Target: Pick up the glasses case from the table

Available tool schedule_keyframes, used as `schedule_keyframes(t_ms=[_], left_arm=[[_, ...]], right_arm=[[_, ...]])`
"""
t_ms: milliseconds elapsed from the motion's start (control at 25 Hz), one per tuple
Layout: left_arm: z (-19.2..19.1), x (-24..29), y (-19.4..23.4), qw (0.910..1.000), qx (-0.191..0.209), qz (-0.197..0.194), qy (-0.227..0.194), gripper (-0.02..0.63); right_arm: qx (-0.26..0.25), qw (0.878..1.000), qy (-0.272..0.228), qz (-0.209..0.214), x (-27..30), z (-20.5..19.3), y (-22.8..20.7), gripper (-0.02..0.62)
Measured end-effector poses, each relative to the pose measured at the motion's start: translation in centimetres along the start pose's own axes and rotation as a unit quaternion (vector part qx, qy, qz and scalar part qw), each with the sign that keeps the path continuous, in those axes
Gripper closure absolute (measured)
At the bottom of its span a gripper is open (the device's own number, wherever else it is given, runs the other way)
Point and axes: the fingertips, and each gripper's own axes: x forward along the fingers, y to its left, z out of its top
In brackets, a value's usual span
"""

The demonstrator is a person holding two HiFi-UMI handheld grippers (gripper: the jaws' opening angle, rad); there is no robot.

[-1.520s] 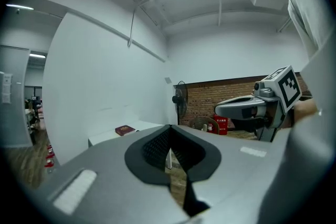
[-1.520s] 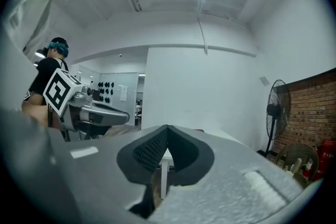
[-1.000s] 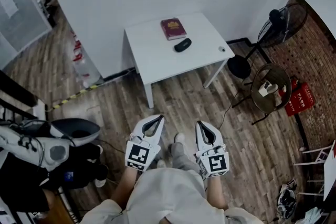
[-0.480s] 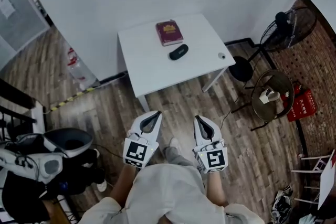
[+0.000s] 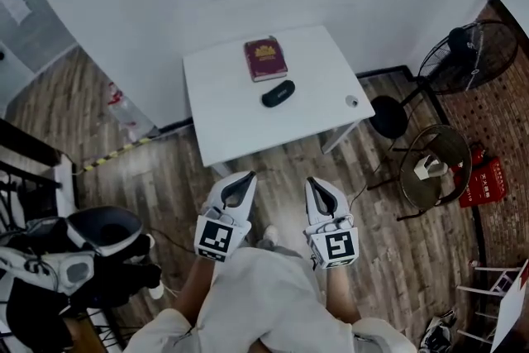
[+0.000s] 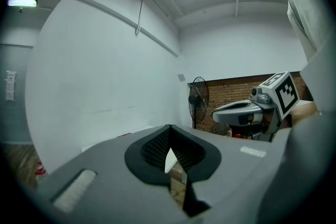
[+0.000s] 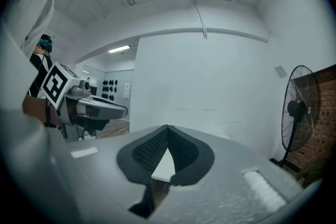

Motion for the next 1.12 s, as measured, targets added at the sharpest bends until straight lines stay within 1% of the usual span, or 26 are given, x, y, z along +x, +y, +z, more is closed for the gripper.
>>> schedule_keyframes(t_ms=[80,280,480,640,760,920,1120], left_arm=[[0.3,1.1,0.1,1.0,-0.001,0.003,-0.001,0.588],[0.1,3.2,0.8,0.9998,-0.01,0.013,0.006,0.588],[0.5,4.8,2.0,0.9999,0.0,0.014,-0.001,0.588],[0.1,6.4,3.4,0.9998,-0.009,0.015,0.001,0.588],[0.6,7.4,4.2,0.9999,-0.009,0.01,-0.01,0.588],[0.6,9.6,5.8,0.9996,-0.02,0.005,-0.018,0.588],[0.2,12.8,8.1,0.9993,-0.031,-0.014,-0.016,0.588]], right_arm=[[-0.002,1.0,0.008,0.0,0.9,0.0,-1.1,0.591],[0.0,1.0,0.008,0.014,2.6,-0.2,-2.7,0.591],[-0.001,1.0,0.008,0.021,4.6,0.0,-3.4,0.591],[0.0,1.0,0.007,0.028,6.5,-0.4,-4.0,0.591],[-0.005,1.0,0.004,0.03,7.6,-0.2,-4.5,0.591],[-0.003,1.0,0.008,0.025,9.8,-0.5,-5.8,0.591],[-0.004,1.0,0.015,0.024,13.4,-0.7,-7.3,0.591]])
